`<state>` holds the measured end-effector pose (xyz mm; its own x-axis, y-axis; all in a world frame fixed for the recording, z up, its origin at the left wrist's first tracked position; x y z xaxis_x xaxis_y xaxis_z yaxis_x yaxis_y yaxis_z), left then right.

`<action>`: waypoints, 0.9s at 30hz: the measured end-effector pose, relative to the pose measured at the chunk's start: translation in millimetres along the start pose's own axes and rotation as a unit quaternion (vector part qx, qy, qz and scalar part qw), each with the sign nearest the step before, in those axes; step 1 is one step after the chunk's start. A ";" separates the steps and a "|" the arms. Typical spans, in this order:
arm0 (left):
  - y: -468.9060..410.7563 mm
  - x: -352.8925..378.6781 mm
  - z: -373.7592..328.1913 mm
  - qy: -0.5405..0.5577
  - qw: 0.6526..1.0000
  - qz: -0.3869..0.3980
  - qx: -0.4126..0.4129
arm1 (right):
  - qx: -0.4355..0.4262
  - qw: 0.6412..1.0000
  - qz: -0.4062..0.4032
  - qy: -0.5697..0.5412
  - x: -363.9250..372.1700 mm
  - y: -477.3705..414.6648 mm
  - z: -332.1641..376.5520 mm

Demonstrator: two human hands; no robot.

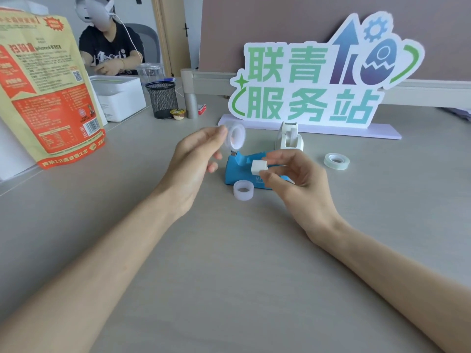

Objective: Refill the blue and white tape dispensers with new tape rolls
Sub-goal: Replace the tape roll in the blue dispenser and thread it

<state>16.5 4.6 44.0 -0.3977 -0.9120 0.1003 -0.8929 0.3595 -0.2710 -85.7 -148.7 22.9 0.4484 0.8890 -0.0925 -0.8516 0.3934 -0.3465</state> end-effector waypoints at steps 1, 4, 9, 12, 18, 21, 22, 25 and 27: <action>1.9 2.8 2.9 0.003 1.000 0.016 -0.015 | -0.004 1.000 -0.009 0.002 -0.5 0.0 0.4; 6.5 9.5 8.8 0.004 0.998 0.044 -0.048 | -0.015 0.999 -0.034 0.005 -2.3 0.4 1.4; 8.9 14.0 8.9 0.024 0.995 0.055 -0.079 | -0.049 0.997 -0.054 0.019 -3.8 1.3 2.5; 11.0 16.6 12.6 0.014 0.994 0.058 -0.096 | -0.065 0.997 -0.042 0.019 -3.0 1.6 2.9; 15.7 21.2 15.0 -0.025 0.991 0.093 -0.094 | -0.084 0.996 -0.014 0.034 0.8 4.1 3.7; 16.1 21.8 13.9 -0.032 0.990 0.101 -0.093 | -0.068 0.997 -0.015 0.037 0.1 1.7 0.9; 16.1 21.4 13.6 -0.036 0.990 0.099 -0.092 | -0.058 0.997 -0.017 0.041 -0.3 0.8 -0.3; 15.6 20.9 13.3 -0.054 0.990 0.100 -0.083 | -0.038 0.998 -0.015 0.040 -0.5 -0.6 -2.2; 15.6 21.4 13.4 -0.065 0.990 0.102 -0.076 | -0.034 0.999 -0.013 0.033 0.1 -0.8 -1.8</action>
<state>-3.1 -11.9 29.0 -0.5509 -0.8318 -0.0685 -0.8224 0.5550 -0.1253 -84.5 -149.3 21.4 0.4880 0.8611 -0.1431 -0.8206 0.3967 -0.4114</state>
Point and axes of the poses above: each hand's wrist, its own y-axis away from the middle knuckle, its own x-axis out of the palm, z = x × y, the point moved 3 cm from there along -y, towards the middle knuckle, and after that the axes turned 1 degree about x, right-handed, at the moved point
